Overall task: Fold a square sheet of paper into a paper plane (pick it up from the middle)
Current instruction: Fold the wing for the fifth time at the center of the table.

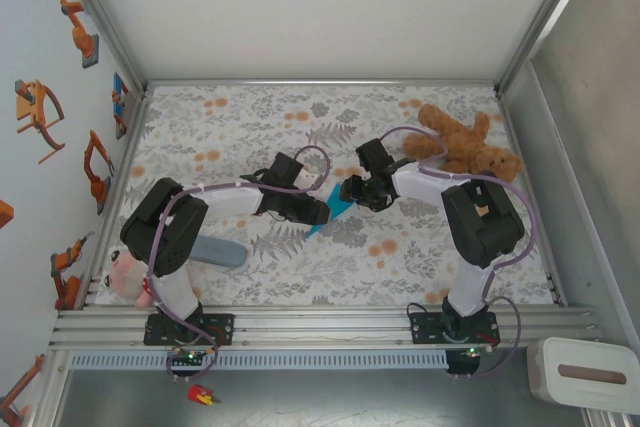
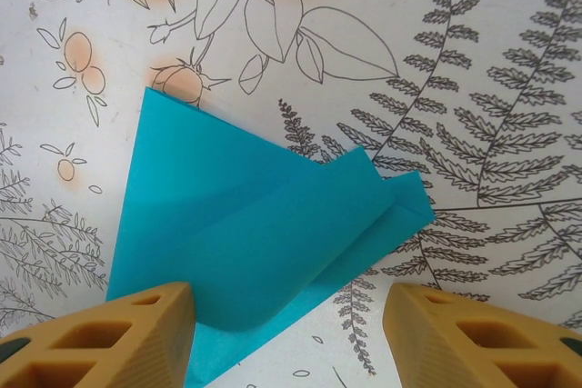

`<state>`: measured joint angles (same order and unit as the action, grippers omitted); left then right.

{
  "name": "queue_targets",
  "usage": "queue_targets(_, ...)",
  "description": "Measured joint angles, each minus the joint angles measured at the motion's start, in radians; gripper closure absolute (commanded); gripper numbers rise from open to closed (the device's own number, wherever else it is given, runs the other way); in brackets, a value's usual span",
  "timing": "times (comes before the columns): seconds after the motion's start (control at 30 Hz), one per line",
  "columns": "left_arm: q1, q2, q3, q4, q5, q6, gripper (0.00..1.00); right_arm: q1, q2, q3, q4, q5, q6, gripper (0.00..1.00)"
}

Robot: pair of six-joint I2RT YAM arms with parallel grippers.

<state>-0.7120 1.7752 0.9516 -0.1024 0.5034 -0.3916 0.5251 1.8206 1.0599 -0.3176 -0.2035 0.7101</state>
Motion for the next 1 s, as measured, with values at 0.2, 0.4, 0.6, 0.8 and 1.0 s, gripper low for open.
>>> queue_targets(0.2,-0.001,-0.079,-0.085,0.035,-0.05,-0.027,0.54,0.0,0.002,0.005,-0.007,0.001,0.0,0.42)
queue_targets(0.4,-0.017,-0.104,-0.118,0.058,-0.078,-0.05,0.58,0.0,0.006,0.01,-0.014,0.003,0.0,0.43)
queue_targets(0.6,-0.028,-0.09,-0.119,0.071,-0.085,-0.066,0.64,0.0,0.007,0.012,-0.016,0.004,0.0,0.43)
queue_targets(0.8,-0.028,-0.064,-0.119,0.071,-0.104,-0.073,0.7,0.0,0.008,0.014,-0.019,0.004,0.0,0.43)
queue_targets(1.0,-0.028,-0.047,-0.115,0.072,-0.111,-0.079,0.74,0.0,0.011,0.017,-0.023,0.004,0.0,0.43)
